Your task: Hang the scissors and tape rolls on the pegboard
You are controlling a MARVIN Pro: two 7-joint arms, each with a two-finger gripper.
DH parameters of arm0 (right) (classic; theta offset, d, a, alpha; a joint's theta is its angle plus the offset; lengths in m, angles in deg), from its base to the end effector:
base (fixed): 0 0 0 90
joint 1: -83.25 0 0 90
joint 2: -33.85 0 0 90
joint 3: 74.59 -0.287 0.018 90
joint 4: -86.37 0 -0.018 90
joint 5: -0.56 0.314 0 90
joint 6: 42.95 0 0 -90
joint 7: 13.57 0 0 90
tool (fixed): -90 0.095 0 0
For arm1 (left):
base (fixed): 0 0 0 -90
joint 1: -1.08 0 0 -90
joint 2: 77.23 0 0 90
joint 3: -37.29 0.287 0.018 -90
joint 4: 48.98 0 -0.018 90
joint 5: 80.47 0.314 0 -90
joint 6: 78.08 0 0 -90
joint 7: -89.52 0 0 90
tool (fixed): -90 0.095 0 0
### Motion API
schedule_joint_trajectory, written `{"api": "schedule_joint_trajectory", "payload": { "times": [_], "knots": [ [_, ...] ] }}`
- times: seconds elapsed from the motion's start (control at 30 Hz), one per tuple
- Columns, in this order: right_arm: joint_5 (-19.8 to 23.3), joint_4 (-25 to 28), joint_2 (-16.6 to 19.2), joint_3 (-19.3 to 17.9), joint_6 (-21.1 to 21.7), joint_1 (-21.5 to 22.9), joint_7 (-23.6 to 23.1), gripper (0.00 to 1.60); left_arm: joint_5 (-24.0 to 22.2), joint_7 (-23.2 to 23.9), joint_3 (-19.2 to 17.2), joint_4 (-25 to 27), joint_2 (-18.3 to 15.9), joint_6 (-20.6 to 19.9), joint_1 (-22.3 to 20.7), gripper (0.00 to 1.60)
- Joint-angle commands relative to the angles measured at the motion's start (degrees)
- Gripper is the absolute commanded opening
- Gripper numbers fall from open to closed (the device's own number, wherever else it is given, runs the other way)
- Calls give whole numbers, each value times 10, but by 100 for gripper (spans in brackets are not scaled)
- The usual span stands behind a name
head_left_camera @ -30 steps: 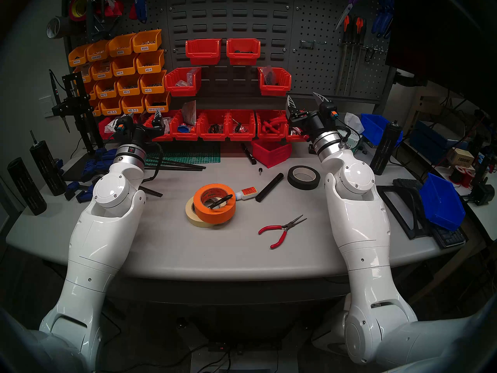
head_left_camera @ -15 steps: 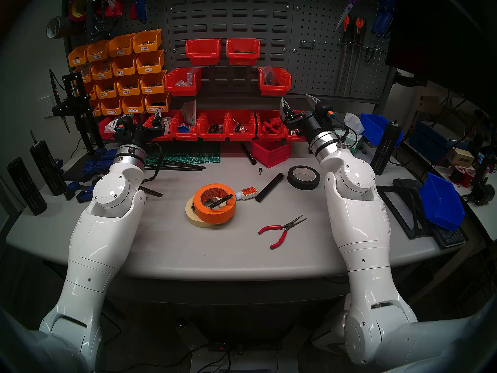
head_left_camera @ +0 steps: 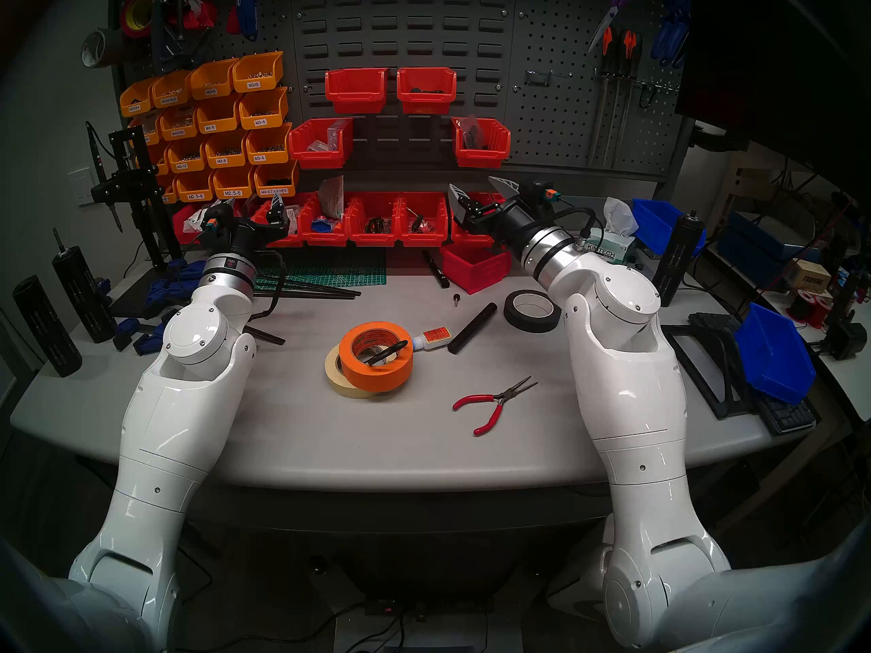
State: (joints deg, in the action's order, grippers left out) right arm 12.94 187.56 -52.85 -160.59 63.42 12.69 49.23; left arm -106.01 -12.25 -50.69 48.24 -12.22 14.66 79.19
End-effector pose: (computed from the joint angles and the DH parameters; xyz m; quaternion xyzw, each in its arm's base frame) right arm 0.4660 0.0621 -0.0960 -0.5757 -0.1889 -0.7594 0.2369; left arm 0.4636 0.1130 -0.1395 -0.5712 -0.0555 -0.8185 0.0265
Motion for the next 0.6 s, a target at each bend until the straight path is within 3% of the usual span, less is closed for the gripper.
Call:
{"api": "schedule_joint_trajectory", "payload": {
  "times": [0.0,0.57],
  "knots": [
    [13,63,-13,5,42,-22,5,160,1,0,-4,16,-1,6,-17,160],
    [25,135,-39,40,106,-85,30,160,1,0,-4,16,-2,6,-17,160]
  ]
}}
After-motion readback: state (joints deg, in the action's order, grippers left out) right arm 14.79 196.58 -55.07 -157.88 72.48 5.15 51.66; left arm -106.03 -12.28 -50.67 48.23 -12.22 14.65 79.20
